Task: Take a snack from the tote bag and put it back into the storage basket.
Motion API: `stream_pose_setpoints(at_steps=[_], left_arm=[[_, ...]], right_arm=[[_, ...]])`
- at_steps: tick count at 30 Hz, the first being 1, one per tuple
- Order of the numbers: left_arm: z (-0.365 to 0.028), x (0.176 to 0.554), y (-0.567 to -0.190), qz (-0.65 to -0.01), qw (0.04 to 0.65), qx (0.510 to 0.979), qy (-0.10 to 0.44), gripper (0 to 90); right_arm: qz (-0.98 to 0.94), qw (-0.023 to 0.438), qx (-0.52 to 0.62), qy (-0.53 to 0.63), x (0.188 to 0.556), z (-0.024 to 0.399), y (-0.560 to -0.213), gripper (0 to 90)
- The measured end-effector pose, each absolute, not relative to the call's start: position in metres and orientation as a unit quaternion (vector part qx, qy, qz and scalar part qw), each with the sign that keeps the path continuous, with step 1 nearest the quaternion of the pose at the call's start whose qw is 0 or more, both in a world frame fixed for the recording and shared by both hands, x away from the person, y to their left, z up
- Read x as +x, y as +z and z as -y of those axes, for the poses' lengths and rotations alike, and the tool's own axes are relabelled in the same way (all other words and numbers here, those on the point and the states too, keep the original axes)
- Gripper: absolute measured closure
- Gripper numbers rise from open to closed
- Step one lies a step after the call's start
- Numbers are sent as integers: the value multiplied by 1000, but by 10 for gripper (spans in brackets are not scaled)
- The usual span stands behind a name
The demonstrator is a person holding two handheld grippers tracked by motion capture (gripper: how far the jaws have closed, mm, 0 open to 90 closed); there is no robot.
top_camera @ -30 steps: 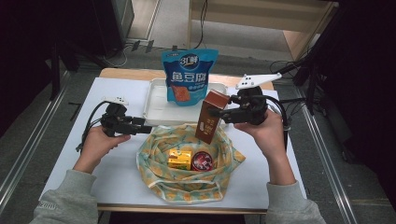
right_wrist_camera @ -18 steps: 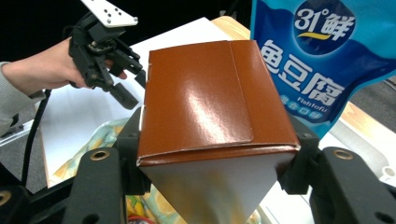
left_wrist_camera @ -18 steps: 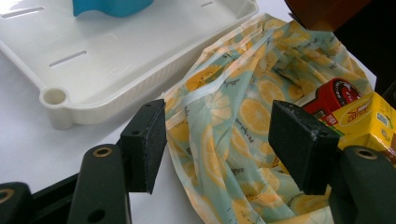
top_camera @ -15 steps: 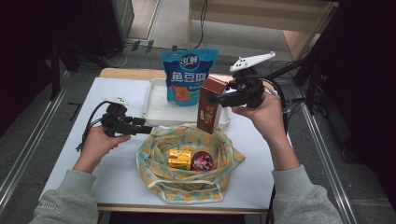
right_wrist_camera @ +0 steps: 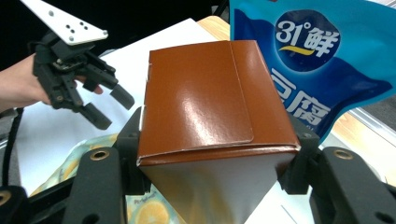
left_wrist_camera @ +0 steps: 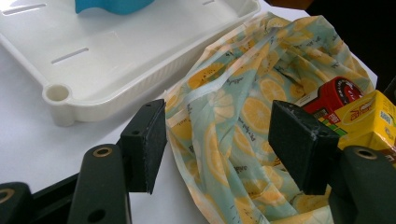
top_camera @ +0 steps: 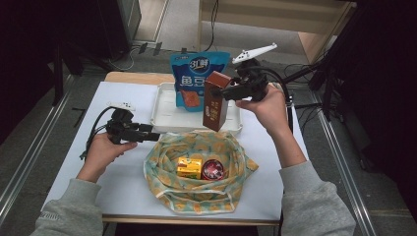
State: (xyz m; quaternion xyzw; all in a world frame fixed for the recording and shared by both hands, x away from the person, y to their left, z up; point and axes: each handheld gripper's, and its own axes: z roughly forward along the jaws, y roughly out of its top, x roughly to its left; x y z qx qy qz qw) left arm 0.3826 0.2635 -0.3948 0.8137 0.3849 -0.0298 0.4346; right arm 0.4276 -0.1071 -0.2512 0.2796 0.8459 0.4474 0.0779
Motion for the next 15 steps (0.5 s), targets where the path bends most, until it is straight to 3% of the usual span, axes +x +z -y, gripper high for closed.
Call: stream_pose_setpoints(at_steps=[15], left_arm=[[-264,384,-396,-385,432,815,-31,377]], right_arm=[[-846,84,285,443,452,83,-261,423]])
